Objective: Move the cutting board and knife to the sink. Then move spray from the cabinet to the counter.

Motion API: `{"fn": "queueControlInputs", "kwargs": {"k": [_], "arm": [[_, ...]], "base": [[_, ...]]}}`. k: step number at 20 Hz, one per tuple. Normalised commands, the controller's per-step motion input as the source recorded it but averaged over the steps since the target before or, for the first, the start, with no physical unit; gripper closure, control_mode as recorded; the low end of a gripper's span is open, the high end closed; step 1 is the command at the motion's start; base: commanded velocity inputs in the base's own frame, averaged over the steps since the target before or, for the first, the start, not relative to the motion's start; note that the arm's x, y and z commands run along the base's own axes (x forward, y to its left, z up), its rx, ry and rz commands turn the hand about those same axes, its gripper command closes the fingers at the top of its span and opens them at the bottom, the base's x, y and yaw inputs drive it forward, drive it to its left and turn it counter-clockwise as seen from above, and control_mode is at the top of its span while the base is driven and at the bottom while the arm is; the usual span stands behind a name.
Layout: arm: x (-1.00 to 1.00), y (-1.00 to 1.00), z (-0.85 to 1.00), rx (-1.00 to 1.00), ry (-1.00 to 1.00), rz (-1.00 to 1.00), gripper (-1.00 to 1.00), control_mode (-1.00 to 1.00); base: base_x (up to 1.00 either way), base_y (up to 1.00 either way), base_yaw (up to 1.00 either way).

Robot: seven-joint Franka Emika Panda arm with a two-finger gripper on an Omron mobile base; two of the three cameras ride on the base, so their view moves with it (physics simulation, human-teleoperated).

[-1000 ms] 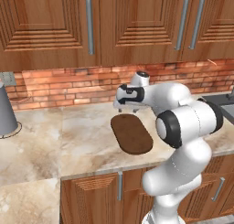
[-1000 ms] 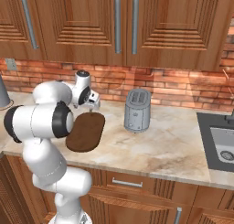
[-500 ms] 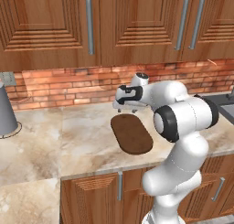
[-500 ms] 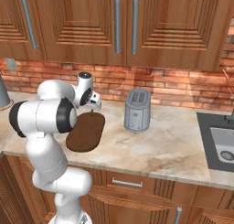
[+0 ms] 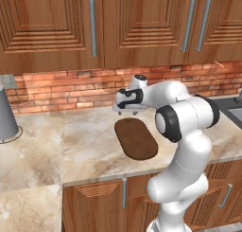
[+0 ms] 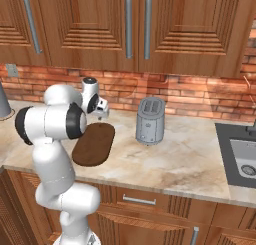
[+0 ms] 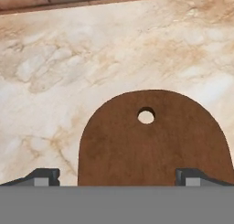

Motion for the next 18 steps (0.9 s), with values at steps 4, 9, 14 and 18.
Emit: {"fn": "queueControlInputs", "kwargs": {"k": [4,9,14,18], "arm": [[0.36,0.13,-0.06,-0.01,0.00,0.00,-1.00,-1.00],[0.31,0.02,-0.20,0.00,0.00,0.00,-1.00,-1.00],[0.33,0.00,-0.32,0.00,0.00,0.00,-1.00,-1.00],[0.36,0.00,-0.28,0.00,0.00,0.00,-1.00,-1.00]], "base": [[0.00,0.00,0.00],[0.00,0.00,0.00],[0.00,0.00,0.00],[0.00,0.00,0.00]]}}
